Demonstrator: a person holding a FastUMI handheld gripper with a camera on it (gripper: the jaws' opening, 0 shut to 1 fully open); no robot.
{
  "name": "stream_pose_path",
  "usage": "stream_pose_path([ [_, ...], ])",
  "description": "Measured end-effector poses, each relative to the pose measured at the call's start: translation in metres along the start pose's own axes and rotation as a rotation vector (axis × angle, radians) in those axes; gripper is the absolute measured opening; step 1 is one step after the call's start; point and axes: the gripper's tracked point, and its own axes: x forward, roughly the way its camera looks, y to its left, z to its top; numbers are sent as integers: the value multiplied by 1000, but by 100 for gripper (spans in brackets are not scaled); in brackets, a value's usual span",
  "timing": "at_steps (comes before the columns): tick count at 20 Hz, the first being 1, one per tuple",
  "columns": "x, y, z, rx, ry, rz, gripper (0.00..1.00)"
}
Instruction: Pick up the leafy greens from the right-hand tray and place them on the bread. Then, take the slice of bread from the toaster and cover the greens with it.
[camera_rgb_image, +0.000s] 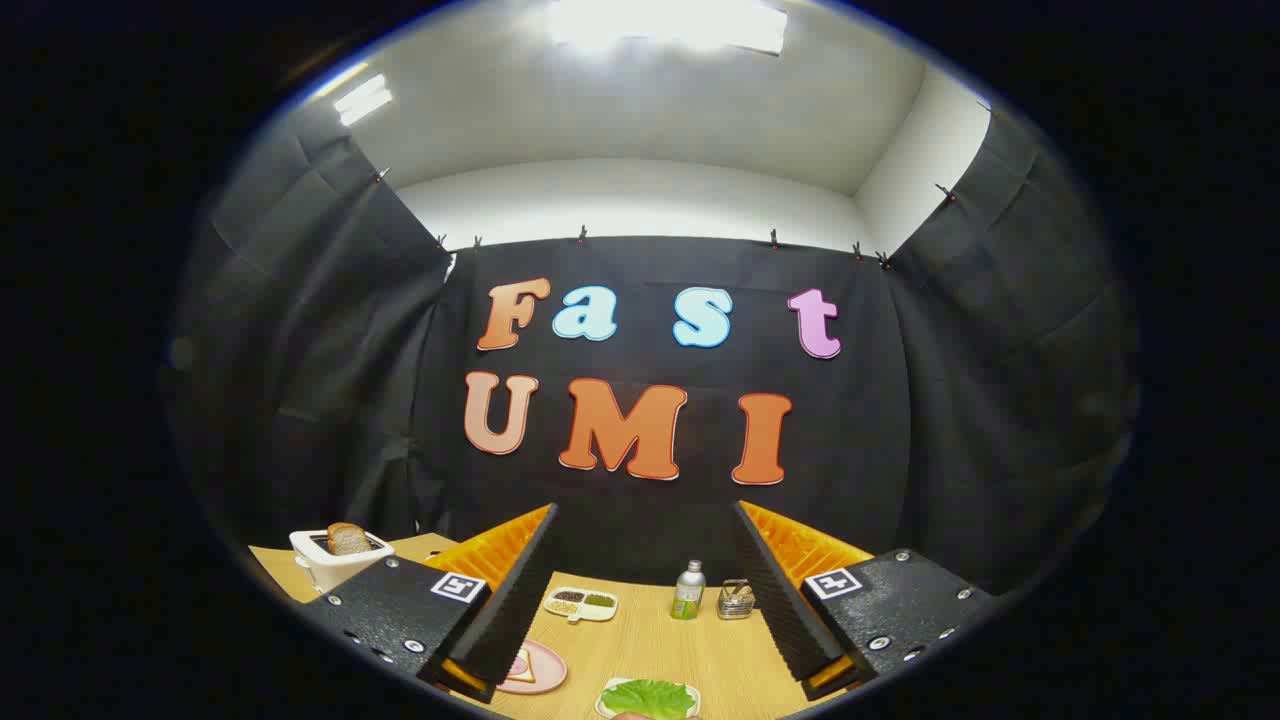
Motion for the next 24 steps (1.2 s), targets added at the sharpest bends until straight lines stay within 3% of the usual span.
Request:
stream_pose_path([
  [10,-3,10,11,58,-21,74,100],
  [13,-1,-5,12,2,-38,20,100],
  [20,6,0,-4,5,0,31,100],
  [24,11,9,-25,73,24,118,100],
])
